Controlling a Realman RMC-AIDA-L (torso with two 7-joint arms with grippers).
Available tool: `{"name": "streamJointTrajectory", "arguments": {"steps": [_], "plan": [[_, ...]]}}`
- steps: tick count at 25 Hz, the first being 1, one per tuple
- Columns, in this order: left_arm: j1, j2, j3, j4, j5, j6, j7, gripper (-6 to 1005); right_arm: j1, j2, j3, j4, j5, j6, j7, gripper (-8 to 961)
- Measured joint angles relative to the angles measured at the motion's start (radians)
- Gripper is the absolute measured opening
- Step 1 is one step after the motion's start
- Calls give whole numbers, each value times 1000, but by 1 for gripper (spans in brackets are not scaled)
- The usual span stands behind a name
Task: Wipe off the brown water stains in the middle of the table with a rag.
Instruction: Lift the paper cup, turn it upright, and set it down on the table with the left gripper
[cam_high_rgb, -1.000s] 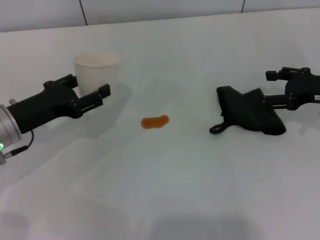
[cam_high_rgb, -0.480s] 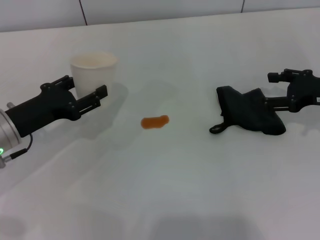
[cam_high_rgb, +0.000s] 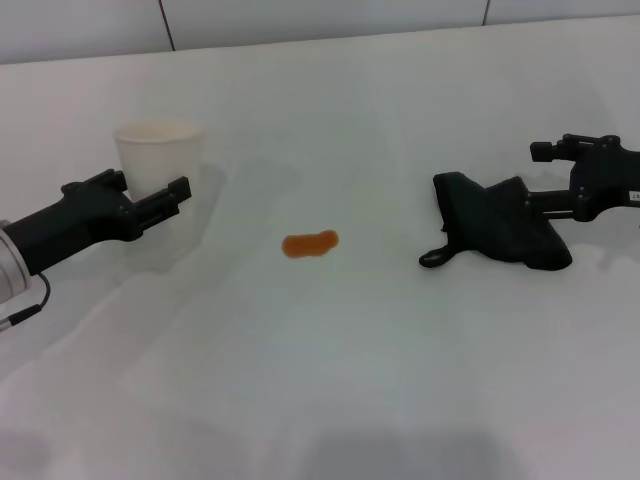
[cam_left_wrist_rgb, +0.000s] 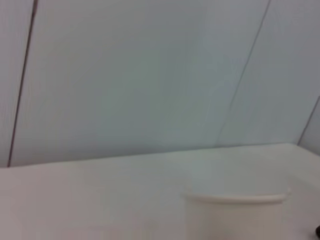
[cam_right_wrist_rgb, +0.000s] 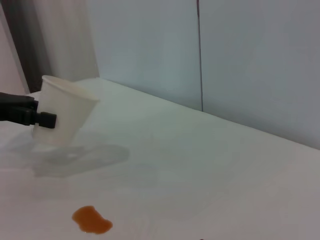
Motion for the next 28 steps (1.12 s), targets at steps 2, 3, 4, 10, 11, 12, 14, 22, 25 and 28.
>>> {"name": "streamJointTrajectory", "arguments": {"steps": [2, 3, 4, 10, 11, 12, 14, 22, 25, 28], "plan": [[-3, 0, 0, 3, 10, -13, -1, 677, 0, 1, 0, 0, 0, 0, 0, 857], [-5, -1, 0, 4, 13, -16, -1, 677, 1, 1, 1, -1, 0, 0, 0, 857], [-6, -1, 1, 6, 13, -19, -1, 677, 1, 1, 1, -4, 0, 0, 0, 857], [-19, -4, 1, 11, 48, -43, -4, 678, 2, -1, 0, -22, 0, 5, -5, 857], [-20, -4, 1, 11, 61, -49, -5, 678, 3, -1, 0, -22, 0, 5, -5, 857], [-20, -5, 1, 11, 69, -53, -6, 678, 3, -1, 0, -23, 0, 5, -6, 858], [-20, -5, 1, 11, 76, -54, -6, 678, 3, -1, 0, -23, 0, 4, -6, 858], [-14, -3, 1, 11, 95, -53, -14, 677, 3, -1, 0, -23, 0, 8, -16, 857], [-13, -3, 1, 6, 100, -58, -11, 678, 3, -1, 0, -23, 1, 2, -17, 857], [-12, -2, 1, 3, 100, -67, -6, 678, 4, -1, 0, -23, 1, 1, -17, 857]]}}
